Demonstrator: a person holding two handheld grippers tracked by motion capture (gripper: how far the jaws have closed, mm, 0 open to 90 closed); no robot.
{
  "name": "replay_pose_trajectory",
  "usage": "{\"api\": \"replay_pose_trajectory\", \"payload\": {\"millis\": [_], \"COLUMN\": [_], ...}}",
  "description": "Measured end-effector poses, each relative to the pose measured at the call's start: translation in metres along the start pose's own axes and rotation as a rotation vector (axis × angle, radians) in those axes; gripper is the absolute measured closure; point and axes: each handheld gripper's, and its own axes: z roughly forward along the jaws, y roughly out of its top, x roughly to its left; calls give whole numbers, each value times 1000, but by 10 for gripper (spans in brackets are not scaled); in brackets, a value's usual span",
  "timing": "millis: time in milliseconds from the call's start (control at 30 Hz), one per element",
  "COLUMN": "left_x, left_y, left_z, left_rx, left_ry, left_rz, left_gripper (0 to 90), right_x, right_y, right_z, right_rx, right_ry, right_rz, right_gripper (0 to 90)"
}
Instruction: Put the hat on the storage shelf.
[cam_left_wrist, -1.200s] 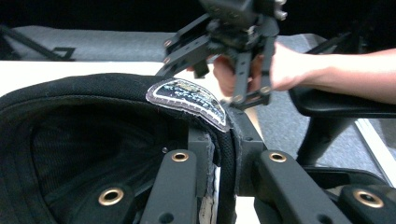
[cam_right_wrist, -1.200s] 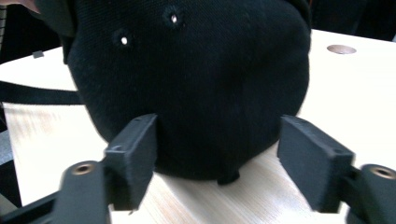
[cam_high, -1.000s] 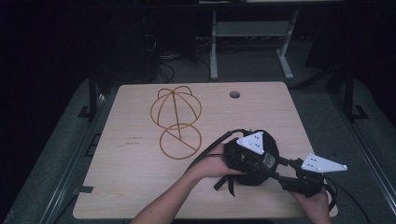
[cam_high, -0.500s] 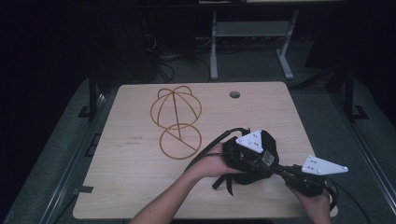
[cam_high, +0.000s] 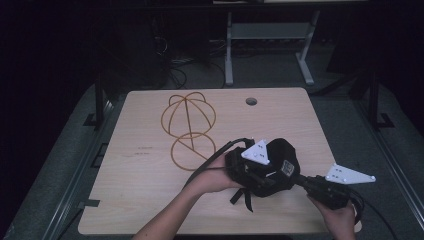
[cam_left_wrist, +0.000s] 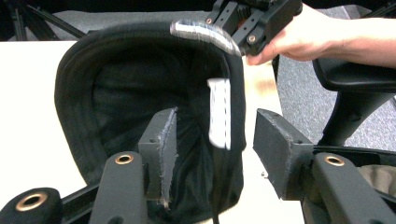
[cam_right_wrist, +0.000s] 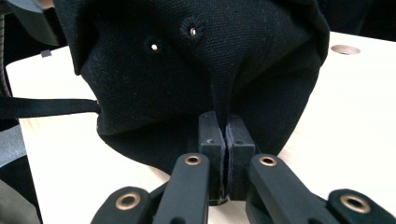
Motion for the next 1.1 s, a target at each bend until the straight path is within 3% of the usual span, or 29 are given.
{"api": "replay_pose_trajectory", "payload": {"millis": [233,333,633,1100], "left_x": [-3,-4,-6,-8], "left_y": [-16,-32,-67,-126], "left_z": [-16,-28,-40,-58], "left_rx": [10,1,-9,-35], "left_ry": [39,68,113,190], "left_rz": [-10,-32,-84,-169], "left_gripper": [469,465,448,386], "right_x": [-3,-4,-7,-11], "right_y": [5,8,21,64], "right_z": [-3,-5,-6,-4], "right_rx": [-1,-1,-4,24], "right_ry": [-10,-16,-9,-10], "right_rz": [23,25,47,28], "right_gripper": [883,883,884,885]}}
